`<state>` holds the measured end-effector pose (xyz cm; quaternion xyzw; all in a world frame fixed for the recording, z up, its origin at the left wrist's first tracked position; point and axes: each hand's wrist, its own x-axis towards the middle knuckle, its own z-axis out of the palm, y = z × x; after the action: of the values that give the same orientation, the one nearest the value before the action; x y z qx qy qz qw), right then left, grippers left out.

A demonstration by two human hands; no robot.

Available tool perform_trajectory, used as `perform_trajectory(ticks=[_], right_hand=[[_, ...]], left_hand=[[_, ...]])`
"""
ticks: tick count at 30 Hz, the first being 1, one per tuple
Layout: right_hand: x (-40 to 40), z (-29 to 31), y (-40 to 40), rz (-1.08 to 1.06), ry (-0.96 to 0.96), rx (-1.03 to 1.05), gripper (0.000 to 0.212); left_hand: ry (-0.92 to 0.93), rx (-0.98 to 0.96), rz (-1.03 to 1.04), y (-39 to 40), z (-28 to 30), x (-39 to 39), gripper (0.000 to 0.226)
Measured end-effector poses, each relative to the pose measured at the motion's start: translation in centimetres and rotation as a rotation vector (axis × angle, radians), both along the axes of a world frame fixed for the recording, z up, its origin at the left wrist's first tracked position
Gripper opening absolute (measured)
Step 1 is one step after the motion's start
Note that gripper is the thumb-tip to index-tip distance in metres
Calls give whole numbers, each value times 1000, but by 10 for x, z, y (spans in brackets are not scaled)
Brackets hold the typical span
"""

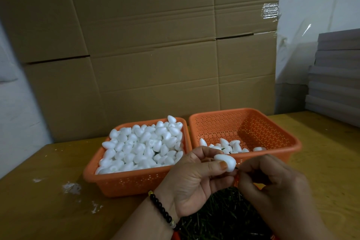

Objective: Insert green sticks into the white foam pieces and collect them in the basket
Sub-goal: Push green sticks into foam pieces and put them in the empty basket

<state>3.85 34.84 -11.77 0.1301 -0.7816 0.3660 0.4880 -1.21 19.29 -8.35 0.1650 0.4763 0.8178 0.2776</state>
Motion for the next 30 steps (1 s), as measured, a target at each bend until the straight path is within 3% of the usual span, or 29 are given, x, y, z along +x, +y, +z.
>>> perform_trajectory(ticks=[3, 8, 30], right_hand=[[1, -1, 1, 30, -53, -52, 21], [6, 3, 0, 82, -95, -106, 9], [5, 3, 0, 58, -81, 3, 10]], left_hand=[[-14, 25, -4, -1, 1, 0, 26], [-21, 26, 0, -1, 1, -1, 24], [-23, -8, -4, -1, -1, -1, 30]])
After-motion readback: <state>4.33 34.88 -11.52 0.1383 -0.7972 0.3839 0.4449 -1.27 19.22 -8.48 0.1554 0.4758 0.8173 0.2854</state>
